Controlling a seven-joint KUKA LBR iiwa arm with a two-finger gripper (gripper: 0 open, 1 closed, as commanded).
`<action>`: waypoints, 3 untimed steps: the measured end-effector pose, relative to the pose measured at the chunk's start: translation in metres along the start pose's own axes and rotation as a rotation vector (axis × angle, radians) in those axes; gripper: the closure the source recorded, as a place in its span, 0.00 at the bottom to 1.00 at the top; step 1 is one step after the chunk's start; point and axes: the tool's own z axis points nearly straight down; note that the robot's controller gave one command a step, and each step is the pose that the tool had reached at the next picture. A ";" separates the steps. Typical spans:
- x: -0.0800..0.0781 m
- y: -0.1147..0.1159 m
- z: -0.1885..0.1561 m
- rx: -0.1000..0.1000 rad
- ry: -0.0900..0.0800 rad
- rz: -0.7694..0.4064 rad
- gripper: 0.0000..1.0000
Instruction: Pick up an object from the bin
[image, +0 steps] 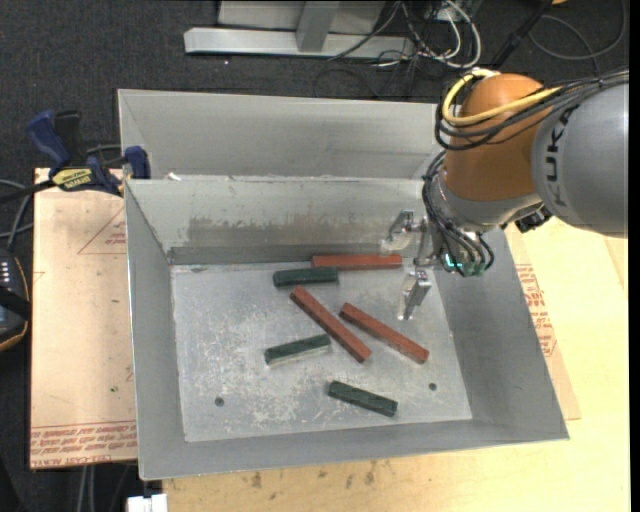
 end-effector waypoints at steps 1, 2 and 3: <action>-0.002 0.000 -0.004 0.001 -0.007 -0.001 0.00; 0.015 0.006 0.052 0.001 -0.012 -0.010 0.00; 0.020 0.007 0.094 -0.001 -0.009 0.004 0.00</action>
Offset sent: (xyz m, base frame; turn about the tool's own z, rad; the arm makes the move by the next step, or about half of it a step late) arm -0.0309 0.0108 -0.0998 -0.0211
